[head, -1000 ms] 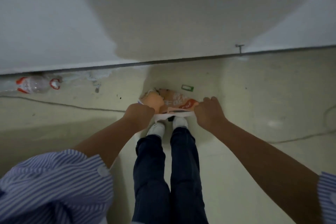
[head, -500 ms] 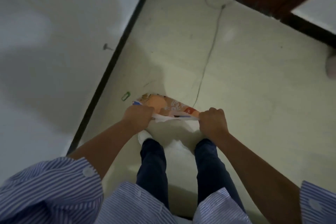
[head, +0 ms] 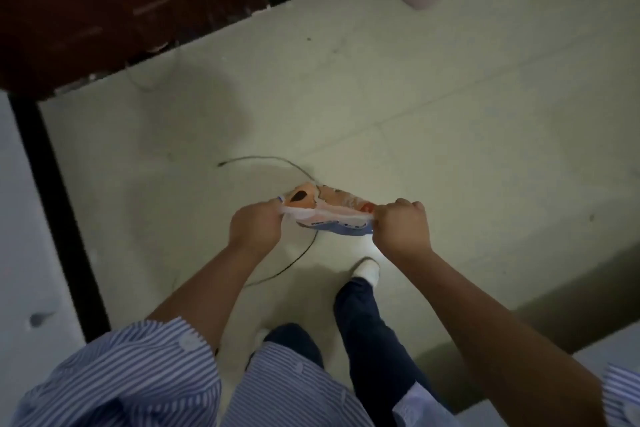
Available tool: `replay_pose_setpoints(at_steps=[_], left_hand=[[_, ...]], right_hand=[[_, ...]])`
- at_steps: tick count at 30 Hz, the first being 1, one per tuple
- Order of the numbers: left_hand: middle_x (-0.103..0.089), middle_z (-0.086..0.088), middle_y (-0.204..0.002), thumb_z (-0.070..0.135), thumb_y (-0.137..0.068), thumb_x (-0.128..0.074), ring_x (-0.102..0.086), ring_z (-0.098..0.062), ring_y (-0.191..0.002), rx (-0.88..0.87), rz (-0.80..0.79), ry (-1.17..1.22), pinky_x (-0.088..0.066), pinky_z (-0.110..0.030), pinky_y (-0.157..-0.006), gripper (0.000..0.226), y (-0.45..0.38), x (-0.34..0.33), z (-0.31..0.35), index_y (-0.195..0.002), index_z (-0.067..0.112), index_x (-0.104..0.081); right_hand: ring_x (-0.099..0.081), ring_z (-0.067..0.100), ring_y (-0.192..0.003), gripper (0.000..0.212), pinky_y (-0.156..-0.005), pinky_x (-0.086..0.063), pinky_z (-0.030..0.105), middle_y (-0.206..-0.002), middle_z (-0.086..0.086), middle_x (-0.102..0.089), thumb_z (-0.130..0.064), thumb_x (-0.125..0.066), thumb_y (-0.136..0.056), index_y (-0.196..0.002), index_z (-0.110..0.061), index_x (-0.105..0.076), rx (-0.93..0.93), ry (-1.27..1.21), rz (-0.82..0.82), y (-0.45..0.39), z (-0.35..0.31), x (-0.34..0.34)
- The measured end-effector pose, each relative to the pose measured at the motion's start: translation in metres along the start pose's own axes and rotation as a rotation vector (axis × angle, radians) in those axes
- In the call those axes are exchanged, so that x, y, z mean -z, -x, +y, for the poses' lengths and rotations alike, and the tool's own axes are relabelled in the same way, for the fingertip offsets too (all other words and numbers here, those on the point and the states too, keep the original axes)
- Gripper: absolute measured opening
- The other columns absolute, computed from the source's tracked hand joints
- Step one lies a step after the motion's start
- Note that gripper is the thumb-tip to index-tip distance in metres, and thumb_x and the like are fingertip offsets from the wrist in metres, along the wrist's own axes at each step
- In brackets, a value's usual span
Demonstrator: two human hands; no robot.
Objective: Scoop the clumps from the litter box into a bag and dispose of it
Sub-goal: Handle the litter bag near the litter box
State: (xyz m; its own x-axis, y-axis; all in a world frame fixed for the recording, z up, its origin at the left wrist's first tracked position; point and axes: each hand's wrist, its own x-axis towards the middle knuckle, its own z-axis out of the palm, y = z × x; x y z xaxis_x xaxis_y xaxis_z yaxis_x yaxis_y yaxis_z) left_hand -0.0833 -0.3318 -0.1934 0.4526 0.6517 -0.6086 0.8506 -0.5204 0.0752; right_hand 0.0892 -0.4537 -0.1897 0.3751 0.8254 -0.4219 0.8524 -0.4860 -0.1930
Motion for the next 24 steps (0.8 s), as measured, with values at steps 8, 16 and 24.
replay_pose_setpoints(at_steps=[8, 16, 24], left_hand=[[-0.063, -0.009, -0.115, 0.018, -0.097, -0.037, -0.059, -0.029, -0.104, -0.289, -0.064, -0.219, -0.045, -0.033, -0.081, 0.029, -0.131, 0.086, 0.176, -0.12, 0.01, -0.053], [-0.059, -0.011, -0.12, 0.021, -0.098, -0.035, -0.057, -0.027, -0.108, -0.498, -0.125, -0.239, -0.042, -0.032, -0.082, 0.038, -0.252, 0.183, 0.326, -0.135, 0.02, -0.042], [-0.061, -0.01, -0.117, 0.016, -0.096, -0.036, -0.058, -0.027, -0.105, -0.614, -0.126, -0.351, -0.043, -0.033, -0.082, 0.039, -0.36, 0.236, 0.437, -0.134, 0.02, -0.043]], right_hand=[[-0.045, 0.022, -0.028, 0.028, -0.053, -0.004, 0.012, -0.027, 0.001, -0.043, 0.002, -0.073, -0.023, -0.032, -0.014, -0.052, -0.193, -0.008, 0.163, -0.073, 0.171, 0.085], [-0.062, 0.026, -0.069, 0.005, -0.064, -0.03, 0.029, -0.064, 0.008, -0.068, -0.01, -0.072, -0.065, -0.069, -0.012, -0.07, -0.393, 0.117, -0.03, -0.161, 0.299, 0.166], [-0.049, 0.023, -0.032, 0.036, -0.05, -0.022, 0.024, -0.029, 0.002, -0.046, -0.007, -0.087, -0.021, -0.033, -0.014, -0.054, -0.458, 0.003, 0.034, -0.243, 0.408, 0.195]])
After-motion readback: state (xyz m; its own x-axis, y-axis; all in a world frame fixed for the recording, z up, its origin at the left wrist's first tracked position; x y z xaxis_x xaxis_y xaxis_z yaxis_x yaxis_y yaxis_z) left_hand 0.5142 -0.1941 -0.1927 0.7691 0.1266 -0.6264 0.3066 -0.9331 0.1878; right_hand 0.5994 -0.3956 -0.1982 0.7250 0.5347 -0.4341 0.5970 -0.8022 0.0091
